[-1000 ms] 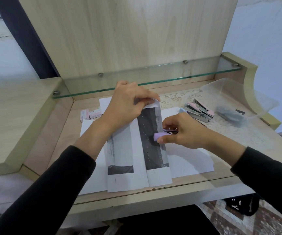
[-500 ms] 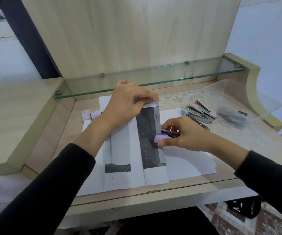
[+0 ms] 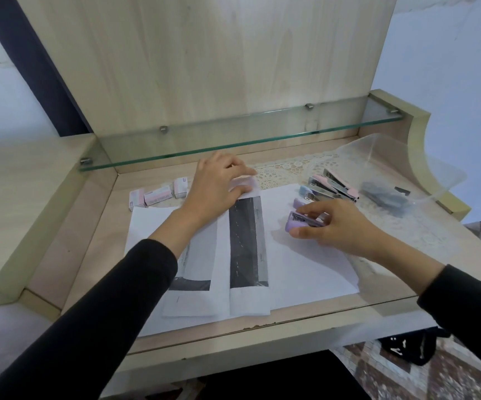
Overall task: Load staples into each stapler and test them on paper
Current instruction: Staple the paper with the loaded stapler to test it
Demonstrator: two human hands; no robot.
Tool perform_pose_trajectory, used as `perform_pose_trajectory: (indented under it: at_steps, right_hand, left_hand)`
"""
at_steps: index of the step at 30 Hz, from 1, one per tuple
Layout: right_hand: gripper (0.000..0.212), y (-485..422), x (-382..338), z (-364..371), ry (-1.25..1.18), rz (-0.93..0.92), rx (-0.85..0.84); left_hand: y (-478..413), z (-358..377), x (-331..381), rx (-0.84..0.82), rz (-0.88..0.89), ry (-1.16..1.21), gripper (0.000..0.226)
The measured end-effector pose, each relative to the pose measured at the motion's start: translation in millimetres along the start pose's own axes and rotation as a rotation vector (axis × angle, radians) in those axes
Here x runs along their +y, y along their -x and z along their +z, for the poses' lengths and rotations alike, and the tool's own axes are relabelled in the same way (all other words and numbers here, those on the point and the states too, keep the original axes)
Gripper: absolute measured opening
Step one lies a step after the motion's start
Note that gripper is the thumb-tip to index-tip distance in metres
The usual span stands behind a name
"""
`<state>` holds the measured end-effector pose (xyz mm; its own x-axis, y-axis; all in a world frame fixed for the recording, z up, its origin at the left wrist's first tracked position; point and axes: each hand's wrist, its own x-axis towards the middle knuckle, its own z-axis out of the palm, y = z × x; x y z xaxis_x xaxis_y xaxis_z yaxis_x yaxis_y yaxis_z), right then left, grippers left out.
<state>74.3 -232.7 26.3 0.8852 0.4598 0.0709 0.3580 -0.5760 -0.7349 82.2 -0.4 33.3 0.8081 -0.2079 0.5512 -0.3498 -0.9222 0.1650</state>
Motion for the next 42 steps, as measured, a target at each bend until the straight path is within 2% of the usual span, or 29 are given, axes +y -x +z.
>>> perform_pose_trajectory:
  at_steps: [2, 5, 8, 14, 18, 28, 32, 34, 36, 39, 42]
  right_hand:
    - [0.029, 1.3, 0.3, 0.1, 0.030, 0.004, 0.018]
    - [0.038, 0.2, 0.1, 0.7, 0.044, 0.006, 0.024]
    - [0.042, 0.9, -1.6, 0.2, 0.023, 0.007, 0.003]
    - [0.032, 4.4, -2.0, -1.1, -0.038, 0.021, 0.008]
    - [0.022, 3.0, 0.9, 0.8, 0.062, -0.003, 0.014]
    - [0.031, 4.6, 3.9, 1.7, 0.116, 0.000, 0.022]
    - [0.030, 6.0, 3.8, 2.3, 0.130, -0.010, 0.046]
    - [0.029, 6.6, 2.7, 3.3, 0.155, -0.023, 0.057]
    - [0.032, 7.0, 2.0, 4.6, 0.211, -0.048, 0.083]
    - [0.043, 6.2, 0.2, 7.7, 0.287, -0.087, 0.160]
    - [0.043, 1.6, -0.7, 12.1, 0.379, -0.092, 0.245]
  left_hand:
    - [4.4, 1.9, 4.4, -0.029, -0.091, 0.007, 0.041]
    - [17.6, -5.6, 16.8, -0.065, -0.219, 0.117, 0.035]
    - [41.6, -16.4, 31.6, -0.207, -0.212, 0.150, 0.026]
    - [82.9, -16.3, 44.9, -0.429, -0.184, 0.100, 0.045]
    - [97.2, -2.7, 49.3, -0.562, -0.224, 0.038, 0.049]
    - [105.3, -0.4, 52.6, -0.544, -0.217, -0.023, 0.044]
    - [106.7, -1.0, 52.8, -0.494, -0.230, 0.002, 0.053]
    - [106.5, -1.4, 53.1, -0.462, -0.206, -0.010, 0.067]
    - [105.9, -1.5, 53.1, -0.473, -0.208, -0.029, 0.070]
    - [105.4, -1.3, 52.9, -0.490, -0.215, -0.051, 0.059]
    - [104.0, -1.1, 50.6, -0.436, -0.183, -0.096, 0.070]
